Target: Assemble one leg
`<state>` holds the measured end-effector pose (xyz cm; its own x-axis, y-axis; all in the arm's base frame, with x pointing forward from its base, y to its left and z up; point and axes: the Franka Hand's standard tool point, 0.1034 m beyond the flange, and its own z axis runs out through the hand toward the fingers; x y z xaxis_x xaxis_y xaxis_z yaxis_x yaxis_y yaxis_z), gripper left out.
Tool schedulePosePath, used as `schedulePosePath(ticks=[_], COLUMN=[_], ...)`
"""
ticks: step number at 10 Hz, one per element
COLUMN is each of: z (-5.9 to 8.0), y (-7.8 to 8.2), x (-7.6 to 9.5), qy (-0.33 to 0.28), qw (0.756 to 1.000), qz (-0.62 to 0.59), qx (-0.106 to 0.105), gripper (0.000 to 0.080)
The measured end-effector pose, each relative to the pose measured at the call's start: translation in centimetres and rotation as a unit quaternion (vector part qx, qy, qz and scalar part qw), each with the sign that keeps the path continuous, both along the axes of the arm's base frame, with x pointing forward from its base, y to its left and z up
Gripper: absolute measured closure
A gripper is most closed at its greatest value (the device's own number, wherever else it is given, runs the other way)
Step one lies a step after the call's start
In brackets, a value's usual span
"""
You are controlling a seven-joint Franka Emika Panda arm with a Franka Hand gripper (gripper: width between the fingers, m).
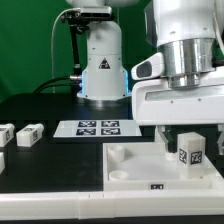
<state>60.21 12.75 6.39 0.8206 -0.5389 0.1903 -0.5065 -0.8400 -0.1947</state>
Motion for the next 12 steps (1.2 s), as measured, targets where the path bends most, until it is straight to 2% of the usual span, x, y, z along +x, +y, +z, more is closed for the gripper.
schedulePosePath(ticks=[2, 4, 5, 6, 7, 8, 9, 10, 11, 12], z=[0.2, 0.43, 0.49, 0.52, 0.5, 0.5, 0.5, 0.5, 0.5, 0.5], y=[0.1, 0.35, 0.12, -0.13, -0.11, -0.11, -0.12, -0.18, -0.22, -0.21], x=[0.35, 0.6, 0.7, 0.81, 0.79, 0.79, 0.79, 0.81, 0.81, 0.81], qy=[0.008, 0.008, 0.003, -0.001, -0.001, -0.001, -0.001, -0.001, -0.001, -0.001], qw=[0.988, 0.963, 0.941, 0.929, 0.928, 0.929, 0.929, 0.929, 0.929, 0.929], qz=[0.146, 0.257, 0.324, 0.354, 0.357, 0.356, 0.355, 0.355, 0.355, 0.353], qx=[-0.043, -0.076, -0.097, -0.106, -0.107, -0.106, -0.106, -0.107, -0.107, -0.106], gripper=[0.0151, 0.0151, 0.0151, 0.0151, 0.0192, 0.0192, 0.0369, 0.0369, 0.0509, 0.0509])
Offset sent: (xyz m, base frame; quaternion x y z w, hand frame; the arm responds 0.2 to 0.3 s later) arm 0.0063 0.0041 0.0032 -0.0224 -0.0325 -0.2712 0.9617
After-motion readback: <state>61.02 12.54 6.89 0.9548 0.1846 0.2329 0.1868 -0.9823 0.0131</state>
